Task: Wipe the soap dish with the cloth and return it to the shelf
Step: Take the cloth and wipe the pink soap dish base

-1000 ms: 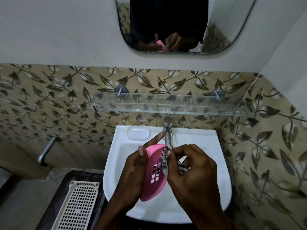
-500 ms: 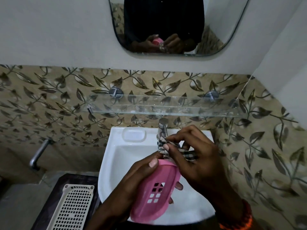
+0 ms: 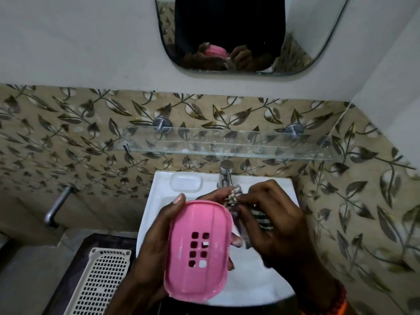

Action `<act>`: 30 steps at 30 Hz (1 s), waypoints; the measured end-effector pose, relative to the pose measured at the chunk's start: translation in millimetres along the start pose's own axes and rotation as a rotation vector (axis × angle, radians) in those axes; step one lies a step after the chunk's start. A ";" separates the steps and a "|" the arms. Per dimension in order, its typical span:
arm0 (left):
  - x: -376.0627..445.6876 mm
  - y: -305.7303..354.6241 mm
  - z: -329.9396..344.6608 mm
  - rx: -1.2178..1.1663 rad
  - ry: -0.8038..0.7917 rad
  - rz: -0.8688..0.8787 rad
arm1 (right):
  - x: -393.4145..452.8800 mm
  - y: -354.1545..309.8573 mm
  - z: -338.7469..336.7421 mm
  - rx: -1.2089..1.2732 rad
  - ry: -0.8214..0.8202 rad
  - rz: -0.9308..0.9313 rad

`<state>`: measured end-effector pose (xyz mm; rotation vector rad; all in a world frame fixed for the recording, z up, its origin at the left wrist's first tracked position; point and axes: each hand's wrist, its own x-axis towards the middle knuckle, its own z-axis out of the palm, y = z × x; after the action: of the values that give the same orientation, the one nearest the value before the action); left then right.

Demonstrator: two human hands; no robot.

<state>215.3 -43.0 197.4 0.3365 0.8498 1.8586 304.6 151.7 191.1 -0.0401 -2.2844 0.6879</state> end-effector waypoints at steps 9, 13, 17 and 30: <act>32.5 -10.5 15.7 0.064 0.266 0.049 | 15.8 -38.5 0.8 0.147 0.074 0.055; 30.5 1.4 10.4 0.050 0.338 0.095 | 7.3 -43.9 11.8 0.164 0.034 0.116; 29.3 11.5 7.1 0.082 0.448 0.118 | -21.0 -52.2 11.6 0.168 -0.049 0.135; 24.5 13.5 16.0 0.104 0.619 0.219 | -20.9 -57.3 12.0 0.140 -0.083 0.279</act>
<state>204.4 -17.9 214.6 -0.1029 1.3728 2.1637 321.6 92.3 198.5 -0.2725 -2.3267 1.0086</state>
